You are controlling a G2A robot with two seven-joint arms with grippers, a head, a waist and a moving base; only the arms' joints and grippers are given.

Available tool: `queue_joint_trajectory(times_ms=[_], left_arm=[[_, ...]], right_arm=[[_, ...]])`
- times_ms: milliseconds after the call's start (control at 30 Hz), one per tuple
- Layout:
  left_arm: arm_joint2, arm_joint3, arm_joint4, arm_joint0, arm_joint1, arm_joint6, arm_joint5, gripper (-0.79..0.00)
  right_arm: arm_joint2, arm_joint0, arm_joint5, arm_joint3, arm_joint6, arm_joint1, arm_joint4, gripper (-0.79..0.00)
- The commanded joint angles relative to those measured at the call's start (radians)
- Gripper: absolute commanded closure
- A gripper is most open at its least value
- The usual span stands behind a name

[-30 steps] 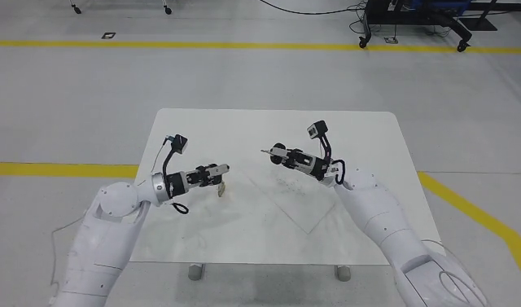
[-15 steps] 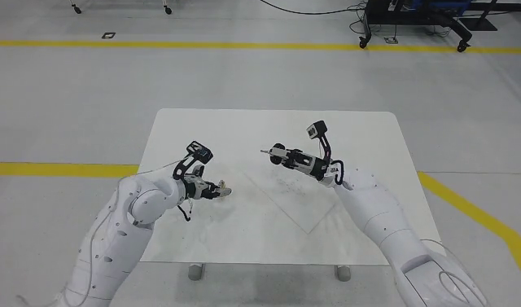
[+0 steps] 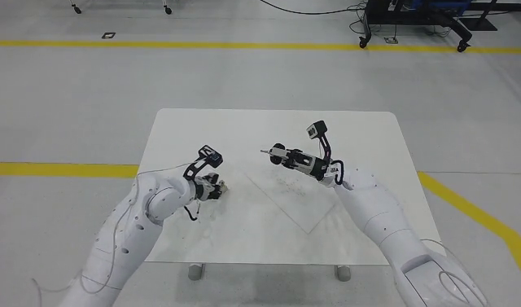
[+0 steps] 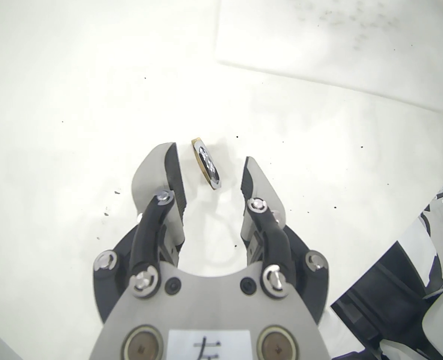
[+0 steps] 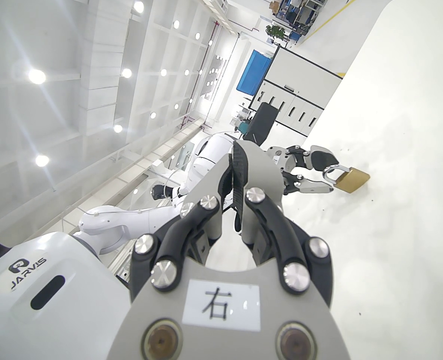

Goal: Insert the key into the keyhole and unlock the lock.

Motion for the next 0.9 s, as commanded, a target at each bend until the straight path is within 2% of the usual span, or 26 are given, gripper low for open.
queue_joint_trajectory(times_ms=[0, 100, 133, 533, 667, 767, 867], left_arm=[[0.006, 0.005, 0.012, -0.005, -0.001, 0.013, 0.004, -0.197], [0.014, 0.02, 0.013, -0.011, -0.003, 0.024, 0.002, -0.009], [0.018, 0.027, 0.018, -0.013, -0.004, 0.027, 0.001, 0.0], [0.038, 0.062, 0.066, -0.023, -0.005, 0.054, -0.003, 0.0], [0.013, 0.035, 0.055, -0.008, -0.005, 0.149, 0.034, 0.0], [-0.046, 0.006, -0.032, 0.022, -0.003, 0.245, 0.076, 0.0], [-0.128, -0.002, -0.282, 0.055, -0.003, 0.286, 0.09, 0.0]], right_arm=[[0.0, 0.0, 0.0, 0.0, 0.0, 0.0, 0.0, 0.0], [0.0, 0.0, 0.0, 0.0, 0.0, 0.0, 0.0, 0.0], [0.0, 0.0, 0.0, 0.0, 0.0, 0.0, 0.0, 0.0], [0.0, 0.0, 0.0, 0.0, 0.0, 0.0, 0.0, 0.0], [0.0, 0.0, 0.0, 0.0, 0.0, 0.0, 0.0, 0.0], [0.0, 0.0, 0.0, 0.0, 0.0, 0.0, 0.0, 0.0], [0.0, 0.0, 0.0, 0.0, 0.0, 0.0, 0.0, 0.0]])
